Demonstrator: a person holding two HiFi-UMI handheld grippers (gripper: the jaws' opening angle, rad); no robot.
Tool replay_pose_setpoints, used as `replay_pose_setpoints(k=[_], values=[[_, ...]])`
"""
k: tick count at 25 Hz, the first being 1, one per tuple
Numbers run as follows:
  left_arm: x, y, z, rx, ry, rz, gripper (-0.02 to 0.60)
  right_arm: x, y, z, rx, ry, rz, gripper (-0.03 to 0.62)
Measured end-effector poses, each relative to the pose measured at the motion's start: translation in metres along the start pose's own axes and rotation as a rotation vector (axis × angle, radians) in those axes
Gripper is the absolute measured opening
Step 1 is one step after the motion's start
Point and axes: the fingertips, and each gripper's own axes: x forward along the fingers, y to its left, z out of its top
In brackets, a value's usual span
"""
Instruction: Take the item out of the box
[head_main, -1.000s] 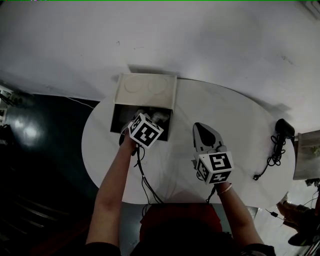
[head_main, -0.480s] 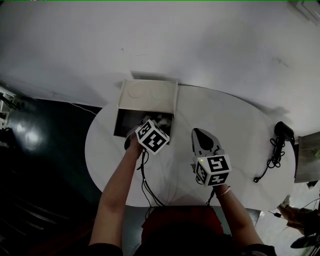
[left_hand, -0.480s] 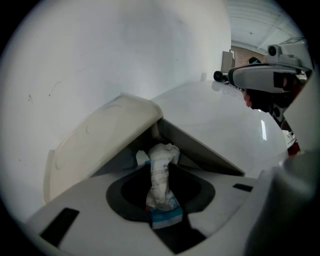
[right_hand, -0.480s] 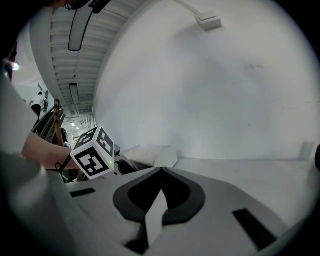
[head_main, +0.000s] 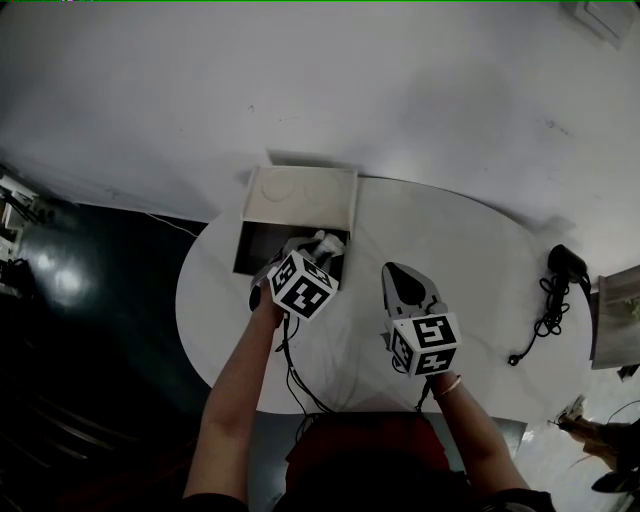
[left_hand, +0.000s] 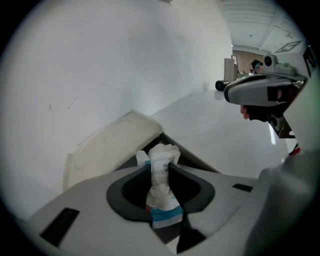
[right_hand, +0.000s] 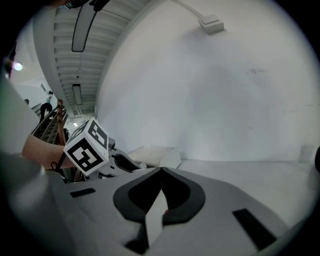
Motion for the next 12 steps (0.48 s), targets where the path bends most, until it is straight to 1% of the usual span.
replay_pose_setpoints(k=[4, 7, 12], values=[[-0.014, 0.001, 0.003, -0.014, -0.022, 0.039, 0.124, -0.003, 0.009, 0.002, -0.008, -0.008, 0.013, 0.014], [-0.026, 0.001, 0.005, -0.029, -0.054, 0.071, 0.124, -0.008, 0.015, 0.004, -0.016, -0.017, 0.021, 0.014], [-0.045, -0.001, 0.010, -0.102, -0.119, 0.084, 0.124, -0.017, 0.023, 0.007, -0.029, -0.032, 0.025, 0.014]])
